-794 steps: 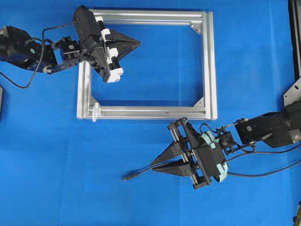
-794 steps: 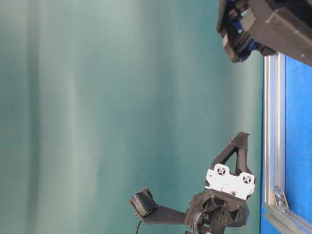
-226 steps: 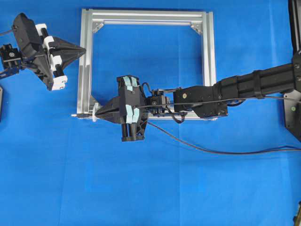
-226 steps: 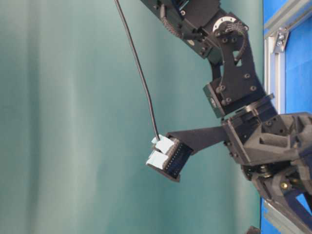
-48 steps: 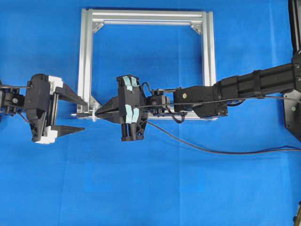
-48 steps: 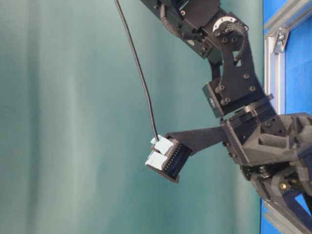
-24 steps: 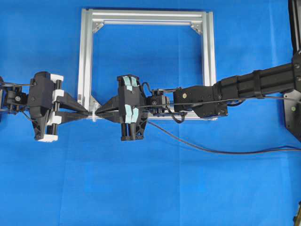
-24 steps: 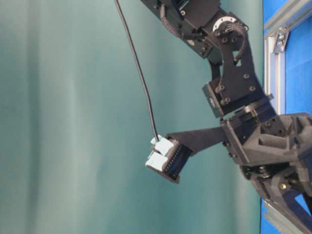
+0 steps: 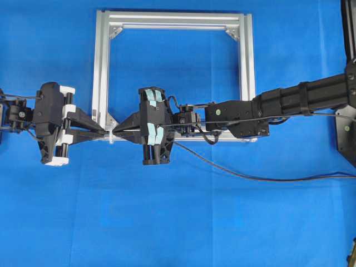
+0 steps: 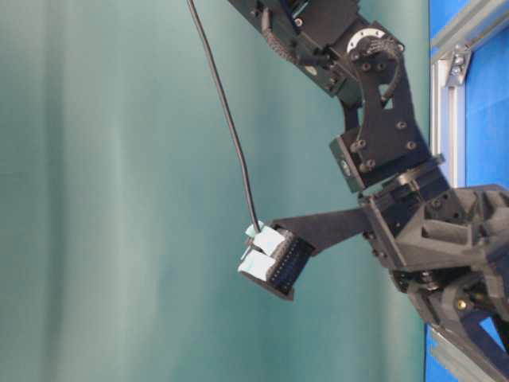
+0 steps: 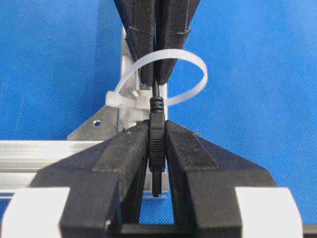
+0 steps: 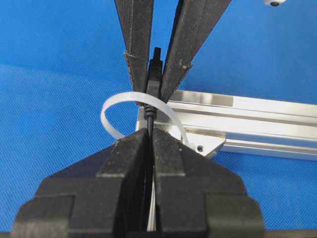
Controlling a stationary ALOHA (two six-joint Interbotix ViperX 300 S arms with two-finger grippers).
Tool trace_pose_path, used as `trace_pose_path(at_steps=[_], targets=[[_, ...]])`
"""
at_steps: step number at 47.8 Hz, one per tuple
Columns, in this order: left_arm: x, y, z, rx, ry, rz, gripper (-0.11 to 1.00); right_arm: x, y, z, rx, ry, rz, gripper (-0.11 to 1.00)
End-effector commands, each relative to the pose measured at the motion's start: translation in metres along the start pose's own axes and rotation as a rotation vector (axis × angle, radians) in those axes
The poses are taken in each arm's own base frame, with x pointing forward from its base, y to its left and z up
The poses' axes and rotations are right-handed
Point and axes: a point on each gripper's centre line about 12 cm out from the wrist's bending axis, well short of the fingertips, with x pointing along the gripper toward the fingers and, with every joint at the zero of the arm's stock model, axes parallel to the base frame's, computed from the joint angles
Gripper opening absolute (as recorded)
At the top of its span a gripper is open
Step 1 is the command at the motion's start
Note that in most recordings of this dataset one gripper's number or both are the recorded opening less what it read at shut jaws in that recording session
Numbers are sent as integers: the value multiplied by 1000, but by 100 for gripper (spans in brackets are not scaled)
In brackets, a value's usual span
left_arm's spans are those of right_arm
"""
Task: Insert the wire through the string loop located on the left side.
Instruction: 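Close the left gripper on the USB plug beyond the loop, then open the right gripper and pull the cable leftward with the left gripper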
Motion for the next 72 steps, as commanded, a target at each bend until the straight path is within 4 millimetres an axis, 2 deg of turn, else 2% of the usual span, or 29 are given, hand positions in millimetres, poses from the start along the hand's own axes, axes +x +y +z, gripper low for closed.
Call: trace_pose_path(at_steps=[1,7,12,16,24,27,38,48,64,72], targets=[[-1,1,6,-4,-19,3,8,-2,3,21,-5,-55,9,-9],[-3,1,6,-6,-20,2,8,-1,3,20,-1,-50,8,-4],[-5,1,6,-9,-22,3,8,-1,3,20,5,-49,6,10],[-7,2,5,-9,-19,3,8,-2,4,19,8,-43,6,31],[-12,2,4,-11,-14,1,8,-5,4,17,9,-23,4,82],[-14,2,5,-11,-19,1,8,-7,5,18,9,-24,5,93],[-24,1,3,-19,34,-5,8,-11,7,19,8,-23,8,94],[-42,0,2,-53,119,-11,8,-12,11,20,6,-33,17,94],[-77,-1,1,-94,88,-27,8,-12,14,20,3,-35,24,94],[-82,-1,-1,-99,92,-29,8,-11,15,21,3,-38,26,94]])
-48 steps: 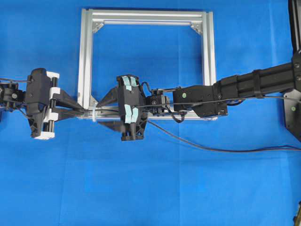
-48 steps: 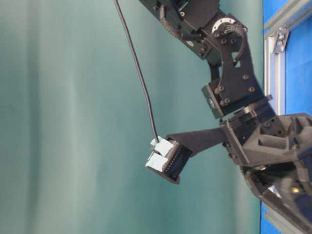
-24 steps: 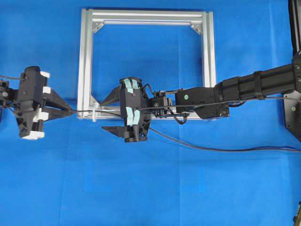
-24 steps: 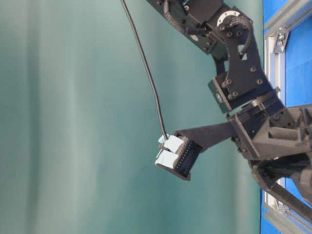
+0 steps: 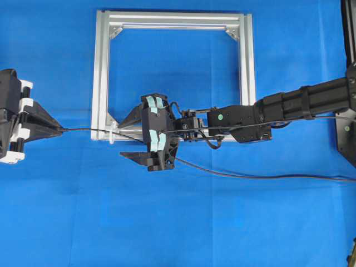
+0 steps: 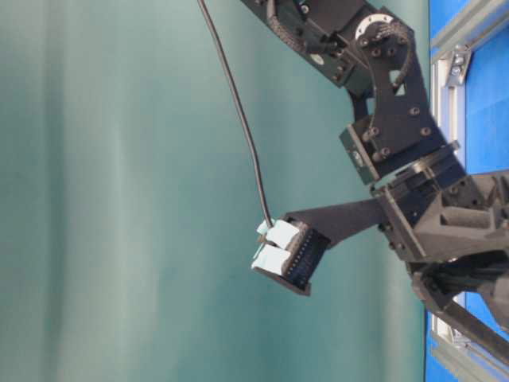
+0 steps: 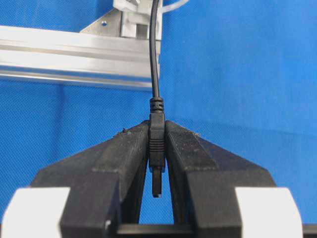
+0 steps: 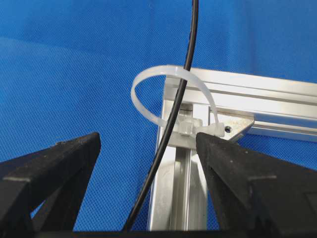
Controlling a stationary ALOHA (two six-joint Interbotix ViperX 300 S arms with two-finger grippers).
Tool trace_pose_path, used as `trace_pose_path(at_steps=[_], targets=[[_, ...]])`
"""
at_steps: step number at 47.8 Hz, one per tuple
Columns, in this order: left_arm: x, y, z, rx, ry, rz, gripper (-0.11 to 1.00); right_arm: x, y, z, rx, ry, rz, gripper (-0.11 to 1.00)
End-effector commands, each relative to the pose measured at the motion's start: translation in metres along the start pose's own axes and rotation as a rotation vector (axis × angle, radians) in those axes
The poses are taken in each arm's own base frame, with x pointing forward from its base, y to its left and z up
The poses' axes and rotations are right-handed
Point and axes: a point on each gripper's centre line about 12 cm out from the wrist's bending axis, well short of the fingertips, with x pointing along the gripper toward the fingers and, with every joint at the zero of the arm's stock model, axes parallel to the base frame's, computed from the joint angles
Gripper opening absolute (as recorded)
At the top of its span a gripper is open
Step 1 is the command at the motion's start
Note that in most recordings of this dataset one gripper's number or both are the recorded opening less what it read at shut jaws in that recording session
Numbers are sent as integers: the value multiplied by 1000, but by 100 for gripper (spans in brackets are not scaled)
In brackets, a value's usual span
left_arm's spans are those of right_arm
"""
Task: Insert the wire through the string loop located on the left side.
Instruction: 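Open the right gripper and pull the cable leftward with the left gripper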
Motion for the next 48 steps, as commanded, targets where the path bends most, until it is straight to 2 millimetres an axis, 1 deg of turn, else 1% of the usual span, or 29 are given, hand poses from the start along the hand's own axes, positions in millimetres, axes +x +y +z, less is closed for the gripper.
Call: trace_pose_path(at_steps=[1,28,33,35,38,42,45,48], targets=[[0,0,3,4,-5,1,8,-10,6,31,-1,-77,12,94],[5,0,1,1,22,6,8,-10,7,32,-2,-80,15,94],[7,1,0,0,31,9,9,-10,7,32,-2,-80,15,94],[8,0,0,4,34,8,11,-10,7,32,-2,-80,15,94],[10,1,0,1,41,13,25,-9,8,33,-2,-82,15,94],[11,3,-2,-5,54,20,52,-9,8,33,-2,-82,15,94],[12,3,-2,4,60,21,71,-10,8,34,-2,-85,16,94],[11,3,-2,3,62,22,85,-11,8,35,-2,-85,15,94]])
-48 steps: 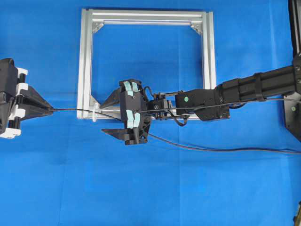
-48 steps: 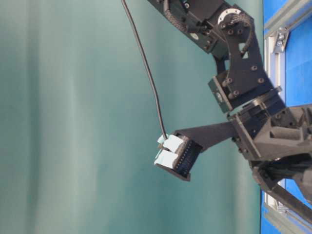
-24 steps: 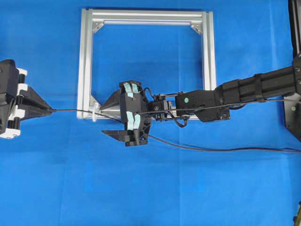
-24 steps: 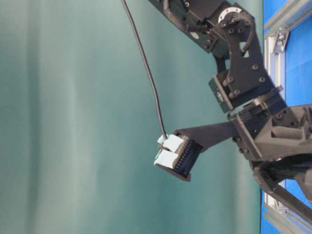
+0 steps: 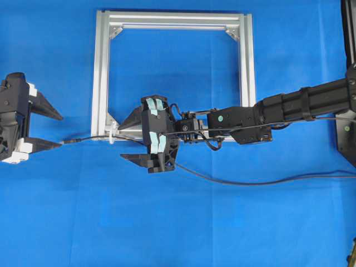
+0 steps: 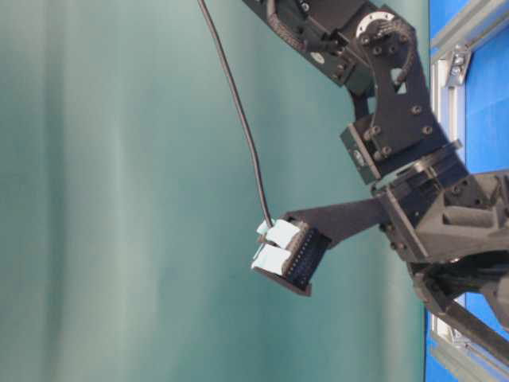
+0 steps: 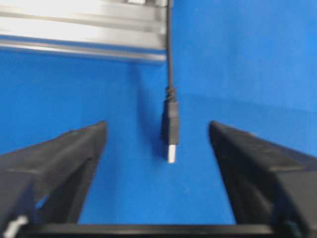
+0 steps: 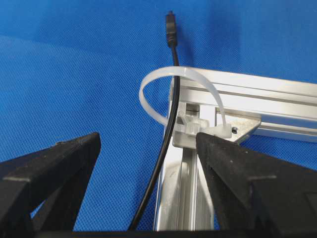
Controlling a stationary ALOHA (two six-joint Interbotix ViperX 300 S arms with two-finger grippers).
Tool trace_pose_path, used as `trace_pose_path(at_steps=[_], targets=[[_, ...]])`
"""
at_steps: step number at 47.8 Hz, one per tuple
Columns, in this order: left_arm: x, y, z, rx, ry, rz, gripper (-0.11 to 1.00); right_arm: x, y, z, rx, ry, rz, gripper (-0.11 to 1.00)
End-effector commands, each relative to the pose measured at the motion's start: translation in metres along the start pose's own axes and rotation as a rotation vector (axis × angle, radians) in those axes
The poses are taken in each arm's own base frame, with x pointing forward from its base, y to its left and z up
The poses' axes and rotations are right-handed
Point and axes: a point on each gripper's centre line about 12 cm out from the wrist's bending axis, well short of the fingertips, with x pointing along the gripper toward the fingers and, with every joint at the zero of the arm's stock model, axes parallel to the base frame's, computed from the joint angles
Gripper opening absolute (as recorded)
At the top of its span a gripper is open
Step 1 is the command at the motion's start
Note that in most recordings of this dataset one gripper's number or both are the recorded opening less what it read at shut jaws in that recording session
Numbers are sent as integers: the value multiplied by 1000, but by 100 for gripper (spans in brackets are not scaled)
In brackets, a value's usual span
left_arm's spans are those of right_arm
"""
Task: Insert the wire through the string loop located on the left side.
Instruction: 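Open the right gripper and pull the cable leftward with the left gripper, then release the cable from the left gripper and withdraw both grippers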
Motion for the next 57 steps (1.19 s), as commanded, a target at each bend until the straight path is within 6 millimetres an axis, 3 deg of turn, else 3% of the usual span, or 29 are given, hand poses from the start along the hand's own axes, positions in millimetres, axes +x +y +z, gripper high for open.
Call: trace_pose_path(at_steps=[1,12,33,57], targets=[[-1,0,10,-1,-27,1,88,-11,5,36,0,-85,10,94],[-7,1,15,-12,-75,3,84,-26,6,57,-4,-106,8,94],[-46,-5,48,-4,-328,-37,84,-53,4,95,-4,-136,-3,94],[-46,-5,47,4,-314,-35,84,-55,4,97,-3,-142,-4,94]])
